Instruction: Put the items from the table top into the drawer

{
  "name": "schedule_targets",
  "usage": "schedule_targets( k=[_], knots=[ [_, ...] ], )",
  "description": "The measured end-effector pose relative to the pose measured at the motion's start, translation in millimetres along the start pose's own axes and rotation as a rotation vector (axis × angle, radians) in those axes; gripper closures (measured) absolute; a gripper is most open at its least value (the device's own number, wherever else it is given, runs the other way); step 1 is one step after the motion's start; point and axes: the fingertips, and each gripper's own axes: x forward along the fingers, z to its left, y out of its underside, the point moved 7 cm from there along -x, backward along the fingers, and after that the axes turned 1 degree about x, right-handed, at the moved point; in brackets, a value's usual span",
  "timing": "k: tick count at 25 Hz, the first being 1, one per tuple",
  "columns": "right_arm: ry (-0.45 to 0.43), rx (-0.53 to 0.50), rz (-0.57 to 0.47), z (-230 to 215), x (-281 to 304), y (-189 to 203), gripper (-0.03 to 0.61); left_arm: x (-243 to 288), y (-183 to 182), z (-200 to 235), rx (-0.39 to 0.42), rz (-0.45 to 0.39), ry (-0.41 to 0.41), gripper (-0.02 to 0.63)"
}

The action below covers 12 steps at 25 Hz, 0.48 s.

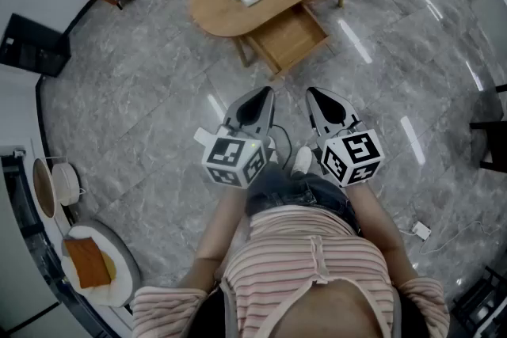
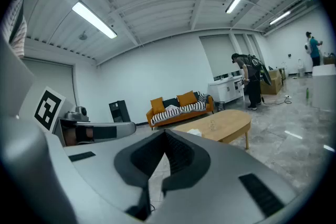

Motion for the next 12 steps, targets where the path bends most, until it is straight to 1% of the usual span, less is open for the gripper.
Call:
schedule_targets(
  k=[6, 9, 12],
  knots=[
    [0.012, 0.022, -0.017, -13, -13, 0, 0.571, 3, -1, -7, -0.011, -0.003, -0.012, 0.6],
    [-0.005, 0.052, -0.035, -21, -19, -2, 0.571, 5, -4, -8, -0.016, -0.009, -0.033, 0.6],
    [-0.03, 0.066, -0.031, -28, -25, 1, 0.571, 4, -4, -10, -0.028, -0.02, -0.058, 0.6]
  ],
)
